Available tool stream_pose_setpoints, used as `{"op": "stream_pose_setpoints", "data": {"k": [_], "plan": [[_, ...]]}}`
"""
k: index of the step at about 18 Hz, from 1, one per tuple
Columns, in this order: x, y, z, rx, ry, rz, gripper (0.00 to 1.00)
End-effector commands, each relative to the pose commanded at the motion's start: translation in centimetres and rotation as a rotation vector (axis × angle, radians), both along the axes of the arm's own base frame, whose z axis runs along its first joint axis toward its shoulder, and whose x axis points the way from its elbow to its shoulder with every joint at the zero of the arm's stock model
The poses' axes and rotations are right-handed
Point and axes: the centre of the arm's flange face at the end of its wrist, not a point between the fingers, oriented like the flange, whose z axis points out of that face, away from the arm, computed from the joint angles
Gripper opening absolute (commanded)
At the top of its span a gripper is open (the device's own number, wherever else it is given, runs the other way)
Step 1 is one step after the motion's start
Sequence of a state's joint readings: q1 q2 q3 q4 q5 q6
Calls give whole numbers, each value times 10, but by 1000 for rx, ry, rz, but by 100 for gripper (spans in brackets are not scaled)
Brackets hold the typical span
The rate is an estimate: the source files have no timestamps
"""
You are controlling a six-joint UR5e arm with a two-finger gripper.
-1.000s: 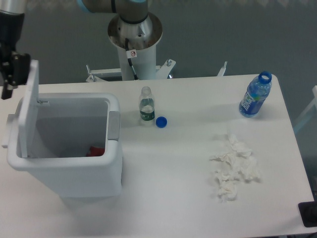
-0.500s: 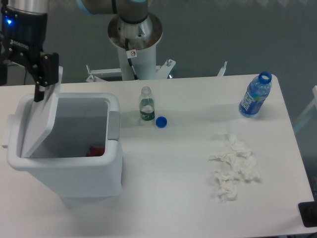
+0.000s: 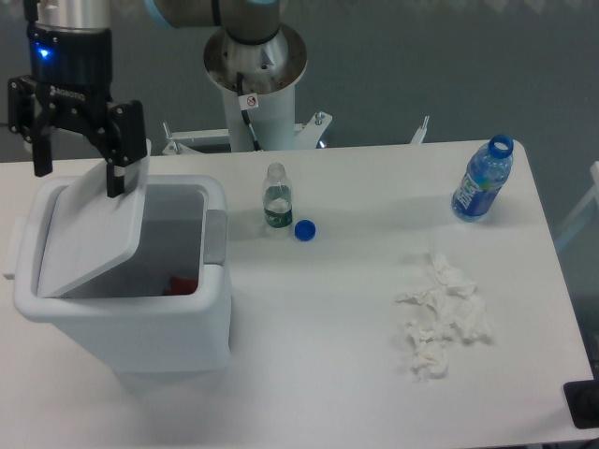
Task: Close the trash can
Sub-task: 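Lower the gripper onto the lid's back and push it forward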
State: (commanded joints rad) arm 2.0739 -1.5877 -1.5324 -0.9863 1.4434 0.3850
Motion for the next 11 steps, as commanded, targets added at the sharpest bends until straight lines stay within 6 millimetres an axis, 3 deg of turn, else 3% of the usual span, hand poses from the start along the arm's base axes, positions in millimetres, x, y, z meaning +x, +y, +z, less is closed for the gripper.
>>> {"op": "stream_pose_setpoints", "data": {"k": [11], "plan": [[-14, 2, -18, -53, 32, 45, 100]]}}
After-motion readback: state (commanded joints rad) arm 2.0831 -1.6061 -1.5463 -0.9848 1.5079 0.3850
